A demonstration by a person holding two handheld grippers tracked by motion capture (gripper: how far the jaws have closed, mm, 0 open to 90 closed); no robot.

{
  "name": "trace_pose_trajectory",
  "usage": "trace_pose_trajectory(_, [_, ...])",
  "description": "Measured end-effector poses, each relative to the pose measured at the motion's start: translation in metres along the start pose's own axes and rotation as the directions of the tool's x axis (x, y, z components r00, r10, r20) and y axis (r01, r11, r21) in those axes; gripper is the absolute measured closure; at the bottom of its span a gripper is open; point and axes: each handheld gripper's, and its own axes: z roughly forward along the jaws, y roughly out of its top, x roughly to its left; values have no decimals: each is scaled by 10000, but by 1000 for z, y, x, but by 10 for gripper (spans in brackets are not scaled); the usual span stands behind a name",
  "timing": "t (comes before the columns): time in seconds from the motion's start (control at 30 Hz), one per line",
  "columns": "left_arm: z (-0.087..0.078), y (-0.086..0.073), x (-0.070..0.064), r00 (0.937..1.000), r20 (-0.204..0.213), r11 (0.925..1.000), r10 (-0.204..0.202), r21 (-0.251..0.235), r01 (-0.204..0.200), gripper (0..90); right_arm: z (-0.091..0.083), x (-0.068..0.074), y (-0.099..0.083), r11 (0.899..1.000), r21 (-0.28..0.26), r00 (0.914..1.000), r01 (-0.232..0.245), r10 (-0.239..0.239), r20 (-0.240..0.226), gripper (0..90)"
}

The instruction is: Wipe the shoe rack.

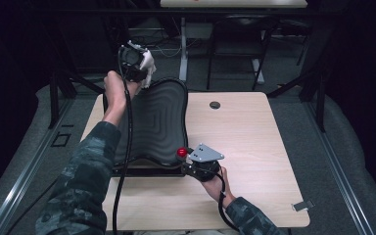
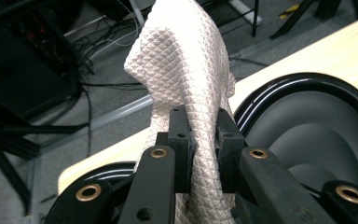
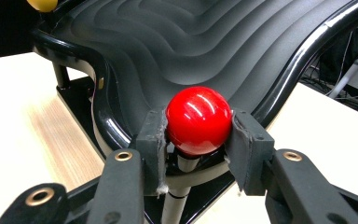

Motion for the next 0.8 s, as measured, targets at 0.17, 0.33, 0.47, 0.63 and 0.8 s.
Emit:
trace_pose_trajectory(0.17, [4,-10,17,9987,-466,9987,-181,466,202,807,0,0,0,10000,19,10000,-15,15,-26,602])
trace_pose_trajectory(0.33, [12,-24,29,9971,-433,9956,-619,675,647,807,0,0,0,10000,14,10000,-7,7,-9,602])
trace_pose_trajectory(0.47, [19,-30,31,9938,-51,9915,-1110,684,1111,807,0,0,0,10000,10,10000,-13,13,-10,602])
trace_pose_trajectory(0.63, [26,-34,23,9968,130,9938,-789,802,776,806,0,0,0,10000,-1,10000,-29,29,-26,602])
trace_pose_trajectory(0.8, [26,-38,20,9947,457,9944,-924,556,898,806,0,0,0,10000,-3,10000,-39,39,-37,603])
